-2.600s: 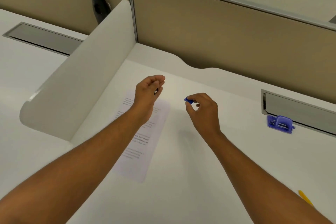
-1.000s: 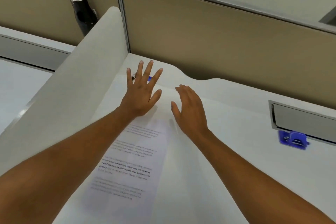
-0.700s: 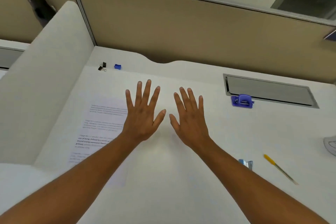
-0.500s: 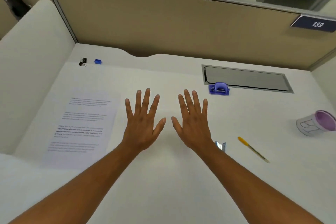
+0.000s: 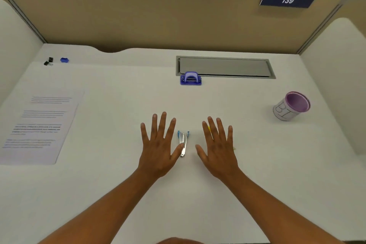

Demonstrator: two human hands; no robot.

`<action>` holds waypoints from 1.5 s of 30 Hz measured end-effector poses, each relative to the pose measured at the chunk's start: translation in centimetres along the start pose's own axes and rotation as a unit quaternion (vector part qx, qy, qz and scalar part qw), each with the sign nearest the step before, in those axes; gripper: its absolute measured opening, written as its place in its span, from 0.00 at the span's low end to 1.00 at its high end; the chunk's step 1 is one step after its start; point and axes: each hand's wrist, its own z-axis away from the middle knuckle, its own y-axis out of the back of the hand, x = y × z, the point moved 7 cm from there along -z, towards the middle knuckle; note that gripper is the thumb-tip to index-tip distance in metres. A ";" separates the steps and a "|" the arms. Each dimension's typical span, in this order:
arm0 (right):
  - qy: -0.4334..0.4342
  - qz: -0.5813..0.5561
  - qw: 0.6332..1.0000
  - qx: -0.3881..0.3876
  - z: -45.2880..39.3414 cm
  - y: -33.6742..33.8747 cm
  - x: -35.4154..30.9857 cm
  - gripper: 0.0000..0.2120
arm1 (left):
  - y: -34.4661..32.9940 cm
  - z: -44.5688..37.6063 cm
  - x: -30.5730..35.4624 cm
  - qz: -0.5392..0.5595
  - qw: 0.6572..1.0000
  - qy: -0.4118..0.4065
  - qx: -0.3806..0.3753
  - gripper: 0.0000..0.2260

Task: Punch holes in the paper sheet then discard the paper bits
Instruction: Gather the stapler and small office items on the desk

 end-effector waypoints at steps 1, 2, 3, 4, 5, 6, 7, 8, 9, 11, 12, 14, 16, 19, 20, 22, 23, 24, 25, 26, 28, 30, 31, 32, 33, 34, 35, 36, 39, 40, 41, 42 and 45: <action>0.000 -0.002 1.000 -0.009 0.5 -0.1 0.6 0.38 | -0.5 0.1 0.8 0.002 1.000 0.002 -0.002 0.36; 0.001 -0.005 1.000 -0.015 1.0 -0.2 1.1 0.38 | -0.9 0.2 1.5 0.004 1.000 0.004 -0.003 0.36; 0.003 -0.009 1.000 -0.019 1.3 -0.2 1.5 0.37 | -1.3 0.3 2.0 0.004 1.000 0.006 -0.003 0.36; 0.006 -0.013 1.000 -0.023 1.5 -0.2 1.7 0.37 | -1.7 0.4 2.4 -0.002 1.000 0.009 -0.003 0.37; 0.006 -0.018 0.999 -0.027 1.6 -0.3 1.9 0.37 | -2.1 0.4 2.6 -0.010 1.000 0.014 -0.003 0.37; 0.000 -0.026 0.999 -0.029 1.6 -0.2 2.0 0.36 | -2.4 0.4 2.7 -0.018 1.000 0.023 -0.002 0.38; -0.013 -0.036 0.999 -0.028 1.6 -0.1 2.1 0.35 | -2.6 0.3 2.7 -0.025 0.999 0.035 0.003 0.37; -0.030 -0.045 0.998 -0.022 1.4 0.1 2.4 0.33 | -2.6 0.1 2.7 -0.031 0.998 0.049 0.010 0.36; -0.050 -0.047 0.998 -0.012 1.2 0.4 2.8 0.31 | -2.5 -0.2 2.6 -0.036 0.997 0.065 0.010 0.35; -0.089 -0.049 0.995 -0.013 0.5 0.7 3.7 0.24 | -2.6 -1.0 2.5 -0.026 0.995 0.099 -0.008 0.32; -0.103 -0.059 0.993 -0.026 0.1 0.6 4.2 0.21 | -2.7 -1.4 2.4 -0.011 0.993 0.116 -0.025 0.30; -0.113 -0.091 0.988 -0.057 -0.8 0.2 4.9 0.17 | -3.4 -2.1 2.4 0.025 0.984 0.156 -0.080 0.28; -0.112 -0.127 0.982 -0.082 -1.5 -0.3 5.0 0.15 | -4.1 -2.6 2.3 0.055 0.975 0.188 -0.106 0.25; -0.122 -0.170 0.973 -0.101 -2.2 -0.8 5.0 0.14 | -4.3 -2.9 2.4 0.097 0.970 0.202 -0.097 0.18; -0.124 -0.179 0.971 -0.102 -2.4 -0.8 5.0 0.12 | -4.2 -3.0 2.4 0.111 0.968 0.206 -0.091 0.16; -0.129 -0.181 0.970 -0.099 -2.6 -0.9 5.1 0.07 | -3.8 -3.0 2.1 0.136 0.963 0.219 -0.081 0.12; -0.134 -0.182 0.969 -0.097 -2.8 -0.8 5.2 0.05 | -3.5 -3.0 1.9 0.143 0.961 0.223 -0.076 0.11; -0.140 -0.186 0.968 -0.093 -2.9 -0.7 5.1 0.05 | -3.1 -3.0 1.6 0.147 0.961 0.224 -0.070 0.10; -0.147 -0.196 0.966 -0.086 -3.1 -0.4 4.9 0.05 | -2.6 -3.0 1.3 0.148 0.961 0.225 -0.063 0.09; -0.154 -0.209 0.963 -0.078 -3.3 -0.3 4.7 0.05 | -2.0 -2.9 0.8 0.151 0.961 0.224 -0.055 0.09; -0.167 -0.240 0.954 -0.064 -4.0 0.0 4.0 0.05 | -0.6 -2.8 -0.3 0.157 0.961 0.225 -0.033 0.06; -0.177 -0.271 0.945 -0.054 -4.7 0.2 2.8 0.07 | 1.0 -2.5 -2.0 0.155 0.960 0.231 -0.009 0.03; -0.180 -0.284 0.940 -0.049 -5.1 0.3 2.1 0.07 | 1.8 -2.4 -3.0 0.154 0.959 0.236 0.002 0.06; -0.180 -0.296 0.937 -0.043 -5.6 0.4 1.2 0.07 | 2.5 -2.4 -4.2 0.155 0.958 0.241 0.014 0.07; -0.179 -0.305 0.935 -0.039 -6.1 0.4 0.2 0.08 | 3.2 -2.3 -5.5 0.157 0.956 0.248 0.026 0.08; -0.176 -0.312 0.933 -0.036 -6.6 0.4 -1.0 0.08 | 3.9 -2.2 -7.0 0.158 0.954 0.253 0.039 0.08; -0.169 -0.315 0.933 -0.032 -7.2 0.4 -2.2 0.08 | 4.6 -2.0 -8.5 0.159 0.951 0.259 0.051 0.08; -0.160 -0.314 0.936 -0.028 -7.9 0.5 -3.5 0.08 | 5.3 -1.8 -10.2 0.163 0.948 0.265 0.063 0.08; -0.139 -0.306 0.942 -0.012 -10.1 0.4 -7.7 0.06 | 7.5 -1.3 -15.5 0.174 0.939 0.281 0.095 0.07; -0.133 -0.304 0.943 -0.006 -11.0 0.3 -9.4 0.06 | 8.3 -1.2 -17.6 0.176 0.936 0.286 0.104 0.06; -0.129 -0.303 0.944 -0.001 -11.8 0.3 -11.0 0.06 | 9.0 -1.1 -19.7 0.177 0.934 0.290 0.112 0.07; -0.128 -0.303 0.944 0.003 -12.7 0.2 -12.7 0.06 | 9.6 -1.0 -21.9 0.176 0.931 0.295 0.119 0.07; -0.130 -0.303 0.944 0.013 -15.5 -0.3 -17.9 0.06 | 11.3 -1.1 -28.8 0.177 0.928 0.301 0.132 0.07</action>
